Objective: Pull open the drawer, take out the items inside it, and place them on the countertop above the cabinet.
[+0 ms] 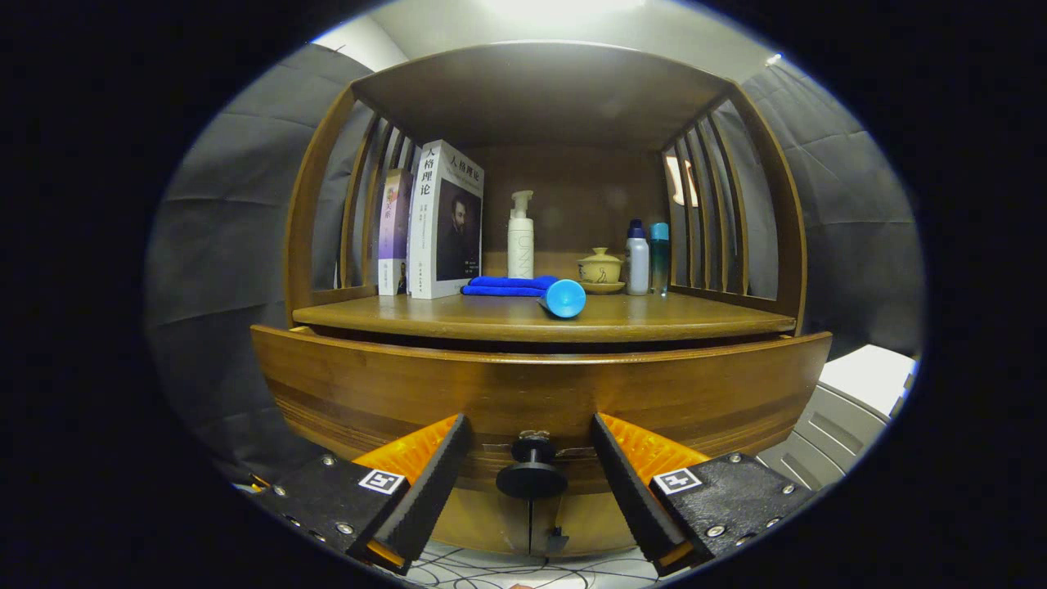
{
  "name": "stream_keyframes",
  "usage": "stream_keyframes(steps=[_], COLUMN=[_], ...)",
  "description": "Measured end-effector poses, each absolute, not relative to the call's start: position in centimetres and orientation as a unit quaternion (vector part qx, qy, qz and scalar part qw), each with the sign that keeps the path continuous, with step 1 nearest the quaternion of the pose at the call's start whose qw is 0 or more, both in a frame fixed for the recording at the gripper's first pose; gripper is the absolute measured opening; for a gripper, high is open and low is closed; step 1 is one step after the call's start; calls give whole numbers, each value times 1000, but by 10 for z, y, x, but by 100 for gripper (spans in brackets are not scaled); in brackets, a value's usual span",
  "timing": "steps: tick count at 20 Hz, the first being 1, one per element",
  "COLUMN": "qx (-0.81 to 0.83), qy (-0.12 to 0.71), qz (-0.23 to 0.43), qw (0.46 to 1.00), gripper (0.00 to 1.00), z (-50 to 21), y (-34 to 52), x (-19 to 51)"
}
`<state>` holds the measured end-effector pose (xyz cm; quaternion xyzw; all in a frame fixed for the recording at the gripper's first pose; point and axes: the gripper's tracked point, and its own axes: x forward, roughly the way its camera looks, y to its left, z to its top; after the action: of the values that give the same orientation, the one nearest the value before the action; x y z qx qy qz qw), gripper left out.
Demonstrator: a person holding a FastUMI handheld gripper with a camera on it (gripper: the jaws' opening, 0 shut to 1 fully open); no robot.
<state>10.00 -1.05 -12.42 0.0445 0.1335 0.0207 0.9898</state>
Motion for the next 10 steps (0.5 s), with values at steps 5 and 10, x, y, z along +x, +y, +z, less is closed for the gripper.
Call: stream_keyframes(steps=[5,10], qx=[55,58], qy=[137,128], qz=[21,13], qw=[989,990], gripper=[95,94], z=[-130,-134], y=[-11,-12], x=[125,140])
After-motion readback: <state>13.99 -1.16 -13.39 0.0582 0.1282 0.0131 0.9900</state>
